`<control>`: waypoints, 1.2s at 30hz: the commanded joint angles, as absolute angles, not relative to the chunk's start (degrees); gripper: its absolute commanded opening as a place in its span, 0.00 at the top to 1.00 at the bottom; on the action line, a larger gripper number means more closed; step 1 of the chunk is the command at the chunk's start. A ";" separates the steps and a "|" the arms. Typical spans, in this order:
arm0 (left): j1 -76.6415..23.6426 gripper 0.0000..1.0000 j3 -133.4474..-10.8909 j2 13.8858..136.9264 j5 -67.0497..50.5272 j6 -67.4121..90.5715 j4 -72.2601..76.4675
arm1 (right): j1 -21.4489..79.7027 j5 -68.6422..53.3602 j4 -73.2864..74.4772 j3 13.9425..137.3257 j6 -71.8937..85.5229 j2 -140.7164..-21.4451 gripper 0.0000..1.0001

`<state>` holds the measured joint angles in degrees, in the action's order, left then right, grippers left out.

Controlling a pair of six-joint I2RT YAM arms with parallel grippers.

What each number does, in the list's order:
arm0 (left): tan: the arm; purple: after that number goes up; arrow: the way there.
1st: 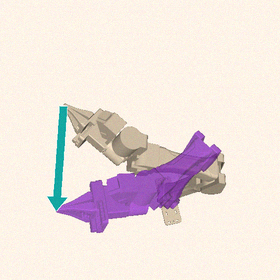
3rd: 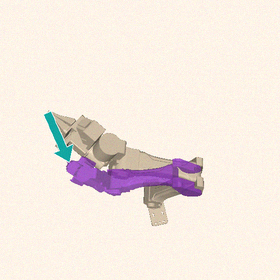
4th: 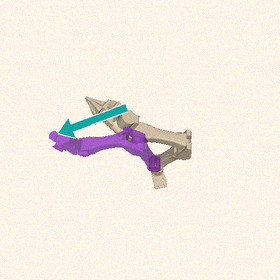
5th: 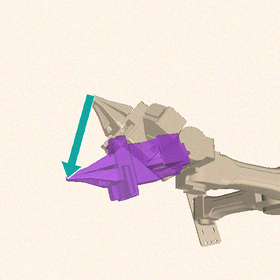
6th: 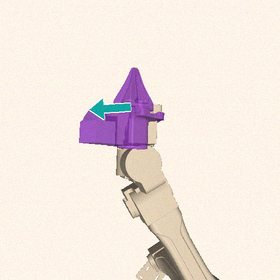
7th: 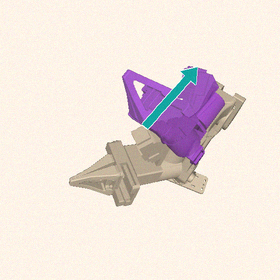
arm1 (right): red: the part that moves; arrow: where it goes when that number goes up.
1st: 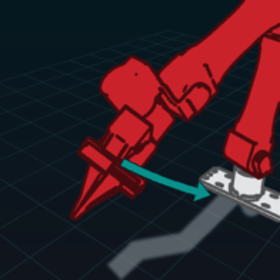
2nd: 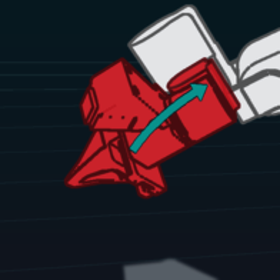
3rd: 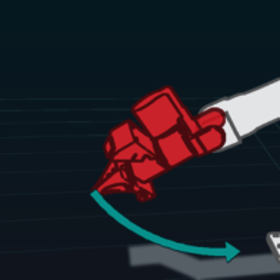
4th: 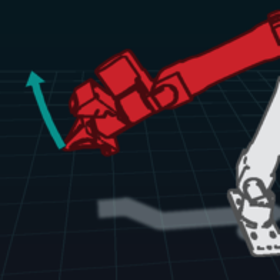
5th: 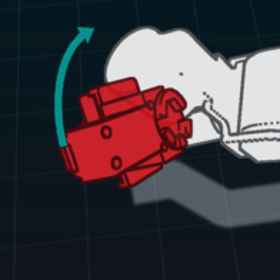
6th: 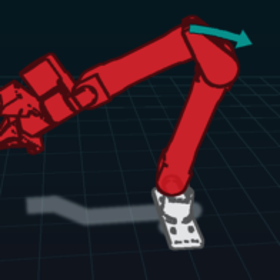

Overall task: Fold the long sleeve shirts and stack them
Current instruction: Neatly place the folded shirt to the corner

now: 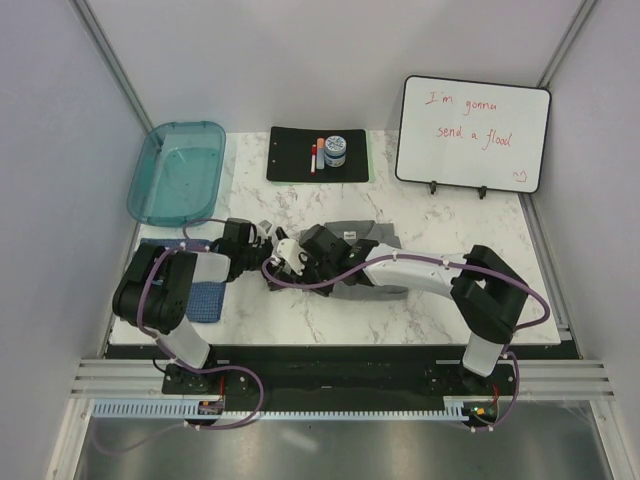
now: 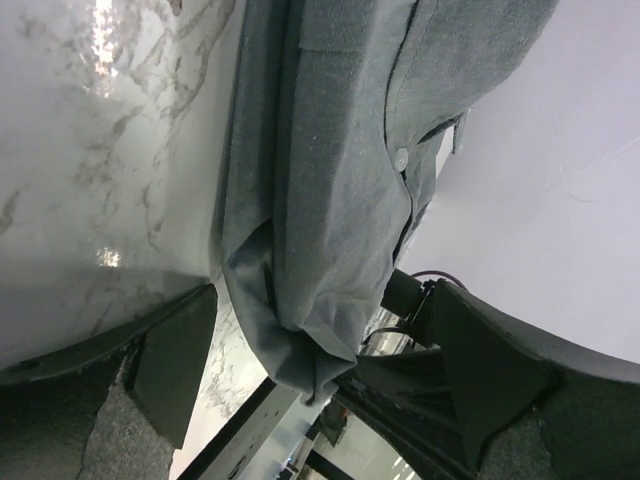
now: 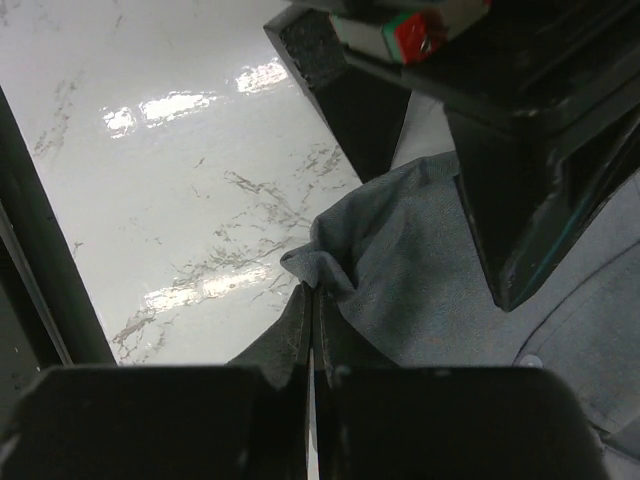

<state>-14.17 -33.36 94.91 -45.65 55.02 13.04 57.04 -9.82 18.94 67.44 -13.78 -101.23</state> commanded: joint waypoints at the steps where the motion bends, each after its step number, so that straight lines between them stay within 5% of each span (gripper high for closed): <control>1: -15.12 0.03 -32.69 97.64 -41.40 57.31 13.81 | 57.13 -10.37 20.30 71.72 -14.06 -98.09 1.00; 21: -17.84 0.29 -38.93 103.27 -40.08 53.00 10.37 | 59.24 -13.54 20.22 73.30 -9.14 -97.29 1.00; 27: -17.75 0.56 -39.37 103.36 -43.76 48.96 6.78 | 60.64 -12.48 19.25 75.23 -8.53 -98.52 1.00; 29: -17.58 0.83 -40.68 101.52 -44.56 44.33 2.49 | 60.73 -12.66 19.42 76.54 -8.18 -98.96 0.98; 31: -17.32 0.98 -43.23 98.98 -42.99 38.44 -11.20 | 60.65 -13.01 20.47 77.34 -8.35 -98.53 0.83; 33: -16.18 0.98 -48.32 97.04 -38.96 28.60 -24.17 | 59.25 -13.88 22.58 77.78 -9.05 -97.13 0.66; 34: -15.65 0.98 -50.08 96.07 -37.02 25.61 -27.82 | 58.28 -15.19 23.63 77.87 -9.31 -96.68 0.45; 36: -14.42 0.98 -54.92 93.44 -31.85 17.17 -34.95 | 55.04 -19.31 26.80 77.52 -9.84 -94.93 0.19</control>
